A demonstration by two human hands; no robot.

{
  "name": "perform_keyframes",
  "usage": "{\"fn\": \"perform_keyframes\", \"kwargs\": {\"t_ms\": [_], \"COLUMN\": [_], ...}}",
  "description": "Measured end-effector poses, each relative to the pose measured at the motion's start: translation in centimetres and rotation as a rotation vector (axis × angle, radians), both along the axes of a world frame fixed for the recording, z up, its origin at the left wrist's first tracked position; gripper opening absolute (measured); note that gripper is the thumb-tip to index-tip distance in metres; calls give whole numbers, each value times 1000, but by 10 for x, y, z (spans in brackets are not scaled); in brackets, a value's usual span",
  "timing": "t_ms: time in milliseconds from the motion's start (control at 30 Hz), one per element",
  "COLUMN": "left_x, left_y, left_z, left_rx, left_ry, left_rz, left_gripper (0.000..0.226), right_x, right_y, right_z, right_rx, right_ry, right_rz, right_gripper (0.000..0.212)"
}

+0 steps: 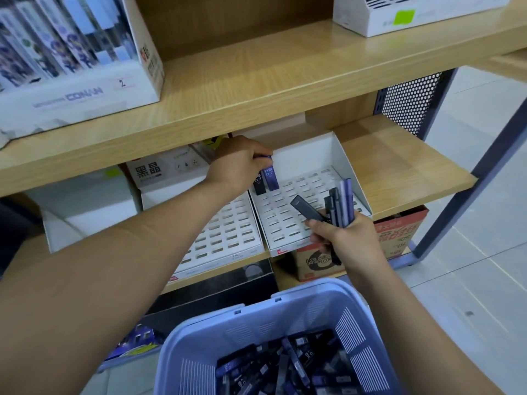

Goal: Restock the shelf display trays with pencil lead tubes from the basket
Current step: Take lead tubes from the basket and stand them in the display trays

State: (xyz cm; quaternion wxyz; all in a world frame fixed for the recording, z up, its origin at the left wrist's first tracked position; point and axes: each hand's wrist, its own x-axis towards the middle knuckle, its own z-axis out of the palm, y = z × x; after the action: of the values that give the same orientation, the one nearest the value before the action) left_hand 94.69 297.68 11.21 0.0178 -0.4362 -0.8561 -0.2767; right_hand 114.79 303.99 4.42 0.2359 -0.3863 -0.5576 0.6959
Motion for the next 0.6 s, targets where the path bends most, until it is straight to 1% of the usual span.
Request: {"fn": "perform_keyframes", "kwargs": {"t_ms": [167,267,333,400,500,600], "left_x": [-3,-2,-1,1,1,0], "left_y": [1,3,4,3,0,-4], "left_z": [-1,-3,-8,-12,-12,-9], "left_rx": [-24,4,36,41,4,-98], "left_ry": [80,66,47,109,224,269], "left_rz": [-33,-14,11,-8,-45,-51], "left_gripper": [23,22,14,6,14,22], "right_x": [1,2,2,3,3,3], "right_y": [1,1,1,1,1,1], "right_z": [0,0,0,1,3,6], "right_rx": [-9,-10,-7,-7,-19,-102], "right_ry": [8,5,4,1,0,51], "right_rz": [8,14,13,18,20,31], "right_gripper": [20,20,19,18,18,9]}}
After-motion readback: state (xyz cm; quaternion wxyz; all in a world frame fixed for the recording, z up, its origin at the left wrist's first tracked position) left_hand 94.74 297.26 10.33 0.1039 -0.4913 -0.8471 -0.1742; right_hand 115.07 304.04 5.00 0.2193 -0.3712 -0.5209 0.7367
